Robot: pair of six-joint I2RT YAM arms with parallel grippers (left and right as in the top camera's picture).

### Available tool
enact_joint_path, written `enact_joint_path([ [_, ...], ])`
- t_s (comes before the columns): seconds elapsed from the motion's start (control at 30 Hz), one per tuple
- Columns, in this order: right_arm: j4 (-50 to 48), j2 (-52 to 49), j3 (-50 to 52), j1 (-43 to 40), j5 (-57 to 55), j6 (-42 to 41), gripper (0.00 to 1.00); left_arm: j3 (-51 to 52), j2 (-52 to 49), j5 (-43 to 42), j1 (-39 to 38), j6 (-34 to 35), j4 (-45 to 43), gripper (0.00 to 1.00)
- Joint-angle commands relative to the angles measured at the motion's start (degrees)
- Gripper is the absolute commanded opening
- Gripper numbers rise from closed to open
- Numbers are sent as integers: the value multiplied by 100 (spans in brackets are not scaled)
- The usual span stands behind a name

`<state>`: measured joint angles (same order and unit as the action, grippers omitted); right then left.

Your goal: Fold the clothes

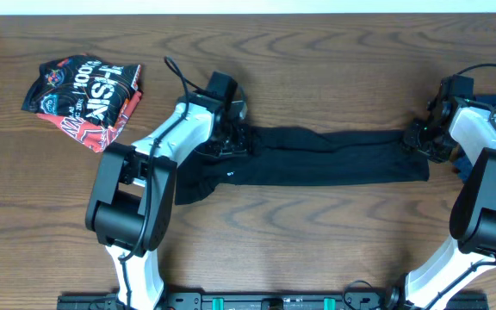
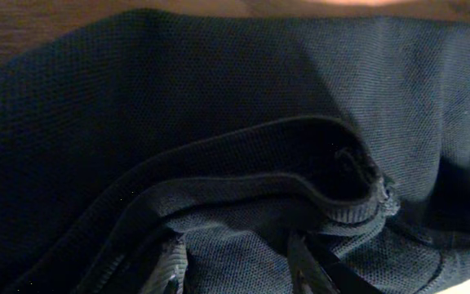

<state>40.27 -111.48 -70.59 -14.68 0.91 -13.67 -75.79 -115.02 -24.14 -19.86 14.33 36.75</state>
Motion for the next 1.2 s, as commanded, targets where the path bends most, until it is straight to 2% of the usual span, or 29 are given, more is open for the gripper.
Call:
enact_joint_path([
  [0.0, 63, -92, -210, -90, 109, 264, 54, 13, -87, -173, 98, 96, 24, 43],
  [0.17, 365, 302, -426, -138, 87, 463, 56, -11, 374, -210, 96, -83, 79, 44],
  [0.37, 610, 962, -461, -365, 85, 791, 58, -11, 1075, 643, 162, -96, 608, 45],
  [0.43, 855, 1082, -461, -452, 85, 1137, 61, -11, 1259, 885, 181, -94, 831, 45],
  [0.53, 1078, 1034, -407, -586, 245, 1624, 73, -11, 1440, 1178, 223, -20, 1198, 50],
  [0.63, 1001, 894, -188, -640, 769, 2304, 77, -11, 1484, 1182, 293, 85, 1364, 52],
  [0.73, 831, 673, 28, -636, 962, 2621, 77, -9, 1484, 1180, 367, 127, 1419, 52],
  [1.03, 485, -190, 162, -629, 1143, 2588, 77, -9, 1484, 1180, 404, 125, 1421, 52],
  [1.1, 468, -310, 162, -625, 1213, 2573, 73, -9, 1484, 1180, 404, 125, 1419, 52],
  [1.13, 468, -352, 162, -625, 1329, 2575, 68, -9, 1484, 1180, 404, 125, 1419, 52],
  [1.17, 466, -363, 162, -627, 1397, 2573, 57, -9, 1484, 1180, 404, 125, 1419, 52],
])
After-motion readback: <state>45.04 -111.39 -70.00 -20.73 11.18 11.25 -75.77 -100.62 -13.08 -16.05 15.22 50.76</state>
